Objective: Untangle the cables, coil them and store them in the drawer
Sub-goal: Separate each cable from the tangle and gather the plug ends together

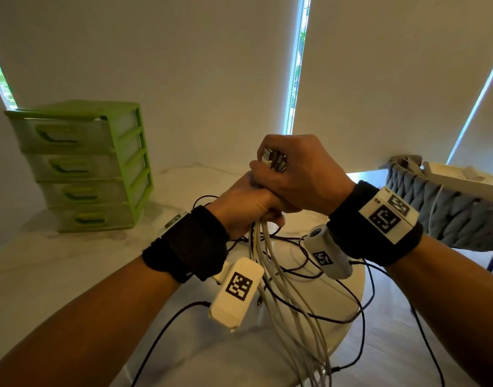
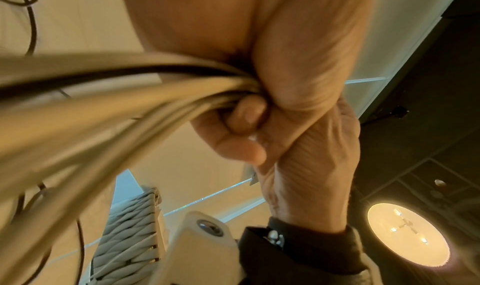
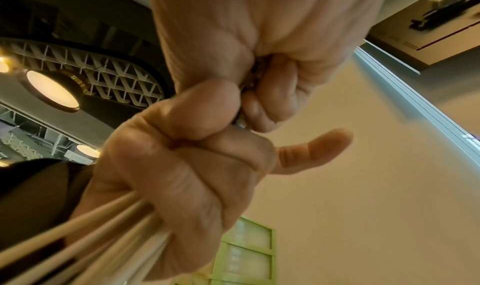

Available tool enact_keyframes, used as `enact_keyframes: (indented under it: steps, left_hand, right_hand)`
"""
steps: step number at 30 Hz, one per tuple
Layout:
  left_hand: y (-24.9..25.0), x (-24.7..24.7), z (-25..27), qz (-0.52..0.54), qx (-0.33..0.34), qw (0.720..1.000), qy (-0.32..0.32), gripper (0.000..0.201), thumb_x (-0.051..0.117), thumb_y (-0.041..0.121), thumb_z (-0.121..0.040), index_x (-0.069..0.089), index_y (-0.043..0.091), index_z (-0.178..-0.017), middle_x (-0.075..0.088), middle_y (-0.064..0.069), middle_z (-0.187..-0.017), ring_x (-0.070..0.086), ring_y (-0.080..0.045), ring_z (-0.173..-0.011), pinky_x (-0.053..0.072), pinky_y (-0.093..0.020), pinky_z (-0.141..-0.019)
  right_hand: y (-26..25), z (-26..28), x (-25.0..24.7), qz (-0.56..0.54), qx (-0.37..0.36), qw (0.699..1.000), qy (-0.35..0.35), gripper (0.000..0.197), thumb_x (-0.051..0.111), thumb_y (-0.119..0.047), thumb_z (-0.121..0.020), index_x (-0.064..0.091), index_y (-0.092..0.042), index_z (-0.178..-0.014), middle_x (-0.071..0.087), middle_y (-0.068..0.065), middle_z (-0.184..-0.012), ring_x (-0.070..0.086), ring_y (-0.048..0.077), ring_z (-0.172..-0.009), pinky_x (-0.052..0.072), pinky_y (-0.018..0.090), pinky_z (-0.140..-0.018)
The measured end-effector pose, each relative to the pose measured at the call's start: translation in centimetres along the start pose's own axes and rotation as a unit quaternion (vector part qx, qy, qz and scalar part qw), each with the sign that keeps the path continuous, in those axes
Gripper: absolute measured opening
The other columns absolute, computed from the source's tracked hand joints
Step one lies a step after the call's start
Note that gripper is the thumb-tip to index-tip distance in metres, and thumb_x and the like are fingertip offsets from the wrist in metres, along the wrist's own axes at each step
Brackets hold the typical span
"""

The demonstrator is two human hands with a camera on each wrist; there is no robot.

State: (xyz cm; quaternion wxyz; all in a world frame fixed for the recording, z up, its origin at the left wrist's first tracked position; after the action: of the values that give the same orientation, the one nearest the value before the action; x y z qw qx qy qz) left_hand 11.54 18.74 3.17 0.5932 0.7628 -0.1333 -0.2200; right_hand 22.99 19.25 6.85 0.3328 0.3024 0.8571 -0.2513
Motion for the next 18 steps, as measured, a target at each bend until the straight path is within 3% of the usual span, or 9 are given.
enact_keyframes:
  steps: [5, 9, 13, 15, 18]
  left_hand:
    - [-0.5, 0.1, -0.1, -0.002, -0.024, 0.999, 0.029, 0.022, 0.051, -0.008, -0.088, 0.06, 0.009, -0.076, 0.046, 0.004, -0.046, 0.042, -0.008, -0.042, 0.05, -0.027, -0.052]
    - [-1.1, 0.7, 0.4, -0.002, -0.066, 0.998, -0.014, 0.03, 0.045, 0.008, -0.097, 0.057, 0.01, -0.07, 0.048, 0.005, -0.042, 0.046, -0.01, -0.041, 0.053, -0.035, -0.067]
    - [-1.8, 1.2, 0.5, 0.073, -0.103, 0.992, -0.025, 0.062, 0.04, 0.012, -0.1, 0.05, 0.024, -0.04, 0.029, 0.006, -0.043, 0.028, -0.011, -0.041, 0.045, -0.028, -0.05]
    - [-2.1, 1.1, 0.4, 0.098, -0.105, 0.989, -0.018, 0.059, 0.043, 0.02, -0.101, 0.047, 0.024, -0.042, 0.026, 0.006, -0.044, 0.025, -0.011, -0.04, 0.042, -0.028, -0.048]
    - [-2.3, 1.0, 0.3, 0.095, -0.11, 0.989, -0.021, 0.049, 0.05, 0.03, -0.099, 0.036, 0.022, -0.053, 0.025, 0.006, -0.044, 0.027, -0.011, -0.038, 0.044, -0.029, -0.05]
  right_hand:
    - [0.0, -0.3, -0.3, 0.005, 0.007, 1.0, -0.006, 0.012, 0.064, -0.027, -0.089, 0.056, -0.019, -0.084, 0.06, 0.0, -0.073, 0.052, 0.006, -0.06, 0.043, 0.006, -0.061]
    - [-0.3, -0.2, -0.4, 0.018, 0.019, 0.998, -0.053, 0.012, 0.066, -0.028, -0.087, 0.056, -0.022, -0.087, 0.059, -0.004, -0.077, 0.054, 0.008, -0.066, 0.041, 0.007, -0.06]
    - [-0.2, -0.4, -0.6, 0.009, 0.046, 0.991, -0.128, 0.024, 0.066, -0.048, -0.083, 0.055, -0.027, -0.088, 0.052, -0.014, -0.072, 0.051, 0.004, -0.063, 0.036, 0.01, -0.056]
    - [-0.5, -0.6, -1.6, -0.05, 0.057, 0.985, -0.156, 0.038, 0.056, -0.061, -0.079, 0.056, -0.032, -0.104, 0.056, -0.014, -0.078, 0.056, 0.002, -0.071, 0.042, 0.013, -0.062]
    - [-0.9, -1.6, -3.7, -0.157, 0.032, 0.979, -0.124, 0.036, 0.037, -0.053, -0.092, 0.056, -0.034, -0.116, 0.058, -0.021, -0.095, 0.058, -0.003, -0.094, 0.044, 0.019, -0.078]
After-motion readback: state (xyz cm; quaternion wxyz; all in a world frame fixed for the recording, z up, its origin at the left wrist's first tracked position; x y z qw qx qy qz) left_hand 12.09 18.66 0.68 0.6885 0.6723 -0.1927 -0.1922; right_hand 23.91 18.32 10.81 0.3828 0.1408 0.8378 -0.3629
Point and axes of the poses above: each hand's wrist, its own z-axis away from the middle knuckle, its own x-axis out of the palm, y = z × x, the point moved 1 cm from there along -z, towards the middle knuckle
